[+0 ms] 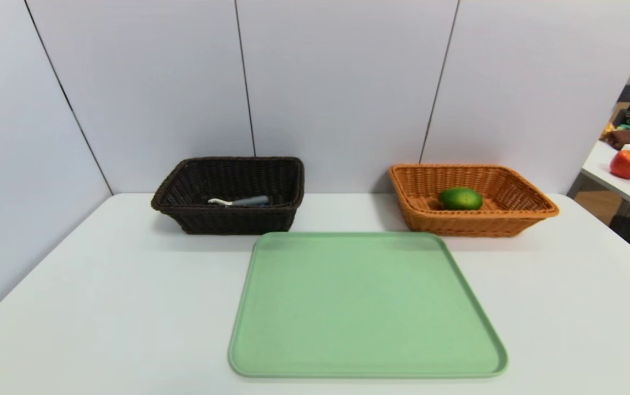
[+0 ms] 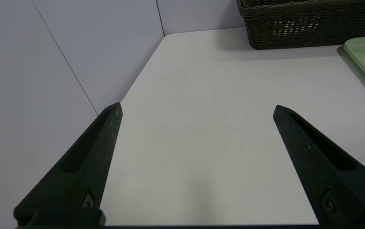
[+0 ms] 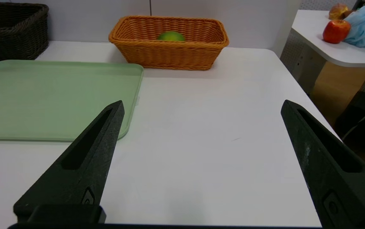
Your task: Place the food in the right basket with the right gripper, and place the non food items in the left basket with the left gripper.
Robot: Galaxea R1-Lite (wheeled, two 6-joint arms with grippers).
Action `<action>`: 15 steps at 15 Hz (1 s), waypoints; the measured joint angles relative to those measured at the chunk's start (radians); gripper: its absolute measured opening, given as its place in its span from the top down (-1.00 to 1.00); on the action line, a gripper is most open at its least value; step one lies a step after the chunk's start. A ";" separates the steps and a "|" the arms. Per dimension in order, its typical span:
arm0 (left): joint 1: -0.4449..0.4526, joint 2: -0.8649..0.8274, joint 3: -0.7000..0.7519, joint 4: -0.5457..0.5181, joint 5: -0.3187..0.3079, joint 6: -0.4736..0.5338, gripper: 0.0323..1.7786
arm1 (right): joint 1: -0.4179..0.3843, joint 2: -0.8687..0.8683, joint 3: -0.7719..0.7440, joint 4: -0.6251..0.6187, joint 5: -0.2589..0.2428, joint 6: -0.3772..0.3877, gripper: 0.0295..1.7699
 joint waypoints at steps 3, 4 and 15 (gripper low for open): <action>0.000 0.000 0.057 -0.074 -0.001 0.003 -0.90 | 0.001 -0.047 0.121 -0.123 0.000 -0.010 -0.92; 0.000 -0.001 0.073 -0.080 -0.002 0.003 -0.90 | 0.001 -0.055 0.161 -0.176 0.000 -0.018 -0.92; 0.000 -0.001 0.164 -0.128 -0.203 0.016 -0.90 | 0.002 -0.069 0.513 -0.493 0.020 -0.050 -0.92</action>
